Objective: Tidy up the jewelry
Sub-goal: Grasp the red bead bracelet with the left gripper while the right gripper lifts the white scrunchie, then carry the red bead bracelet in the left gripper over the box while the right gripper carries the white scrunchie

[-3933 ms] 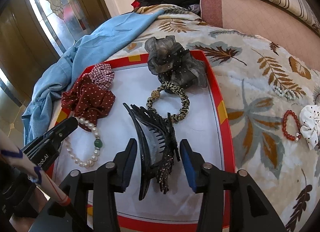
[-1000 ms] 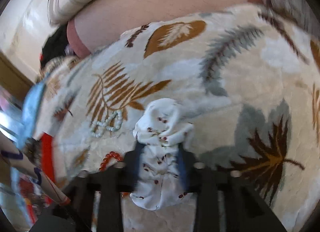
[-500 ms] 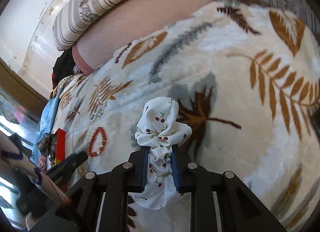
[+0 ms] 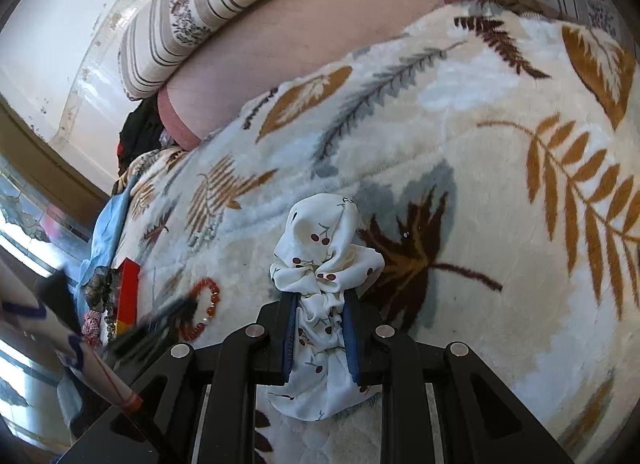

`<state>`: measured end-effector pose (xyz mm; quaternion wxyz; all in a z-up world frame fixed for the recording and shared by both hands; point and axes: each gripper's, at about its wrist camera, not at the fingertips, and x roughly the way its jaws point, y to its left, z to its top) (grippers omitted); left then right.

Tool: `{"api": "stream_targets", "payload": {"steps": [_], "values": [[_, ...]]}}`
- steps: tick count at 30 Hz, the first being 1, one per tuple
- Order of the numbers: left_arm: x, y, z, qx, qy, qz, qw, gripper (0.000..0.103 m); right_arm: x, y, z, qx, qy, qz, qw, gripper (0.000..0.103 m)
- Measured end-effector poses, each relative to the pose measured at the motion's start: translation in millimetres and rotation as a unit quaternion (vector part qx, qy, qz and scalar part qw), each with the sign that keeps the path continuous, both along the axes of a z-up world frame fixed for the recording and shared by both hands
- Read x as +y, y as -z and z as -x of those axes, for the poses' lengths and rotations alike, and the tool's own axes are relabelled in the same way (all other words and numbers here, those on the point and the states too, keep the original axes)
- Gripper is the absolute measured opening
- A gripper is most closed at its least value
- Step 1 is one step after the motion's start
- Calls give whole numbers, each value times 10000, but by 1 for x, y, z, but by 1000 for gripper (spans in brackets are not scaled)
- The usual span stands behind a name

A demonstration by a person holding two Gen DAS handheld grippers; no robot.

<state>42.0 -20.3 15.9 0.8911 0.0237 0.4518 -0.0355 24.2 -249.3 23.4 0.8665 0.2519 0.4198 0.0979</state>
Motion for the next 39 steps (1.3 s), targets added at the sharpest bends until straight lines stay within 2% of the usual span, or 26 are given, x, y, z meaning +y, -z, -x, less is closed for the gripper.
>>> {"api": "stream_targets", "payload": {"steps": [6,14,18,27,39], "values": [[4,-12,77,-211,305,-43,9993,7,10,-14,12,-347,-138,124,9992,22],[9,-64,139,-885,492,-235,9946,7,42,-33,53,-708,-488,287,9959,22],[10,-77,156,-1099,551,-288,9920,7,59,-38,89,-885,-732,427,9925,22],[19,-85,180,-1273,578,-183,9900,7,70,-24,150,-691,-910,640,9914,22],[46,-94,191,-1393,334,40,9897,7,88,-22,168,-556,-1073,826,9892,22]]}}
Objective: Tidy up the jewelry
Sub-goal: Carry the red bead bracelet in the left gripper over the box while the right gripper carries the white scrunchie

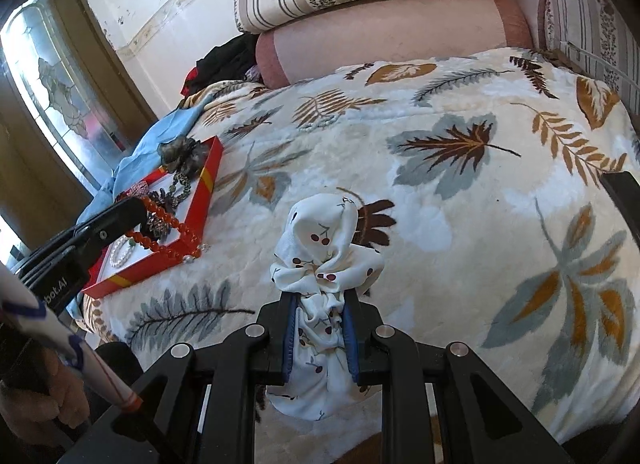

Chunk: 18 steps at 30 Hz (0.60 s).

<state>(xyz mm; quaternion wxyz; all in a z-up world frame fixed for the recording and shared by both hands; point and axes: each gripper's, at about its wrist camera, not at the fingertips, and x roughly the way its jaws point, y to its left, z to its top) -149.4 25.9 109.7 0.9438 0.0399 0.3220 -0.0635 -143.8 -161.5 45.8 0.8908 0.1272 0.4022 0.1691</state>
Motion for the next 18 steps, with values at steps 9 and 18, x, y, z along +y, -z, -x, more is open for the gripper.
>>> {"api": "stream_targets", "payload": {"steps": [9,18], "values": [[29,-14,2,-137,-275,168,9994,7,26,-11,0,-45,-293,105,9995,22],[74,-26,-3,-306,-785,353,9958,7,61,-30,-9,-129,-646,186,9977,22]]}}
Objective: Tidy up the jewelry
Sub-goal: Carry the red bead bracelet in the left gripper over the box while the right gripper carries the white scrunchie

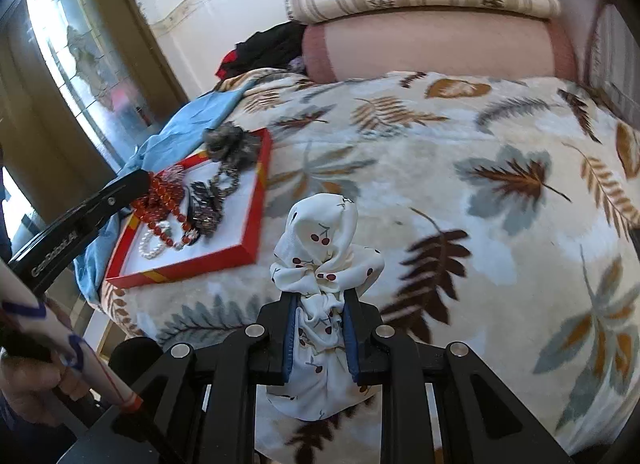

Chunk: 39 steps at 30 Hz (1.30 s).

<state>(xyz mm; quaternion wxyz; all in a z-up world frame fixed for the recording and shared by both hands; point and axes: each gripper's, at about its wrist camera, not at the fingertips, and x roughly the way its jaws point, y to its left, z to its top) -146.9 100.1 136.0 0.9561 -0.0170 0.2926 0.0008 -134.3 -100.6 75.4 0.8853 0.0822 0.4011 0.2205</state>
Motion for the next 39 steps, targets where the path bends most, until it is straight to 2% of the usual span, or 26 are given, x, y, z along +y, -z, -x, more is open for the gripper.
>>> {"api": "stream_targets", "payload": {"steps": [12,23,31,39], "values": [[68,0,-5,-14,-688,258,9973,7,63,-19,-15,-124,-566,159,9982,22],[110,12,-10,83,-1109,402,9930,7,120,-27,-29,-142,-1051,275,9940,22],[135,27,-16,219,-1357,461,9894,7,149,-28,-42,-108,-1219,346,9919,23],[150,43,-21,381,-1527,467,9864,7,176,-14,-55,82,-1385,419,9894,24]]}}
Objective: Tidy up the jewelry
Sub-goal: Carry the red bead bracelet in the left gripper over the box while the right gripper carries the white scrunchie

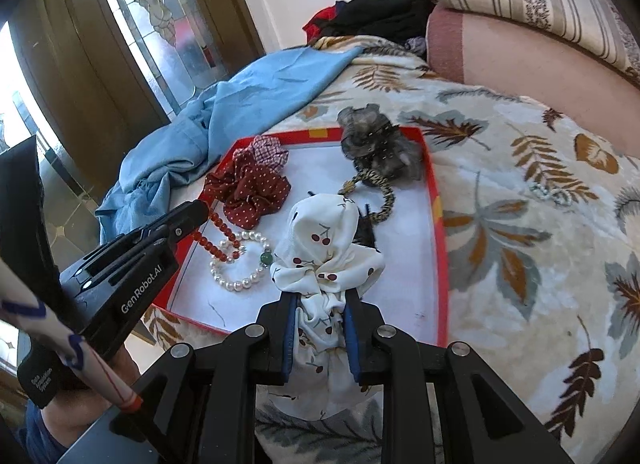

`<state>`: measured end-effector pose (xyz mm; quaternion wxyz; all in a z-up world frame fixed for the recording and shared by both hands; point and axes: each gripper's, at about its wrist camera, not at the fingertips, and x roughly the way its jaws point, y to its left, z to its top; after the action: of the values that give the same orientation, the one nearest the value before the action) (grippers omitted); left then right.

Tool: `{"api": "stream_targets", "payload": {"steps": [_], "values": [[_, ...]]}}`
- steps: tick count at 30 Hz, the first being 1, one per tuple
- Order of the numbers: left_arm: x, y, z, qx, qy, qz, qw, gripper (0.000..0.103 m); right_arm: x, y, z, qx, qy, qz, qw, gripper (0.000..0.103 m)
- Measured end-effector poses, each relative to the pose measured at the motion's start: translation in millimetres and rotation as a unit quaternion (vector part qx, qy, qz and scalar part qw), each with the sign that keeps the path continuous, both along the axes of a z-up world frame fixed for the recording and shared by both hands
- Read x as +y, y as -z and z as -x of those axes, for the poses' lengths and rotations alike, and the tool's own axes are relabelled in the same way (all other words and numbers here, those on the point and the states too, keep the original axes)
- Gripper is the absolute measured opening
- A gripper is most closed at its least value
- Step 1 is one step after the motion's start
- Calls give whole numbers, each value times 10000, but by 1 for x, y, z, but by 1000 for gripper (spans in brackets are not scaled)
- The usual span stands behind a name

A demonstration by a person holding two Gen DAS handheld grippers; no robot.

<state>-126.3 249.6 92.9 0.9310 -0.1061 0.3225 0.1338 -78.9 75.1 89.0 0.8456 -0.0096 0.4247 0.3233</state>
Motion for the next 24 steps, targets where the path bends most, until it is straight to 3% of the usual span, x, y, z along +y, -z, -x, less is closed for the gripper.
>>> {"api": "stream_targets", "payload": {"steps": [11,24], "values": [[10,17,-9,171,-86,41,9998,7,22,23,-24,177,41,193,9996,24],[18,30,-21,295,-165,122,9994,7,41,26,-58,-94,194,385,9990,25]]}}
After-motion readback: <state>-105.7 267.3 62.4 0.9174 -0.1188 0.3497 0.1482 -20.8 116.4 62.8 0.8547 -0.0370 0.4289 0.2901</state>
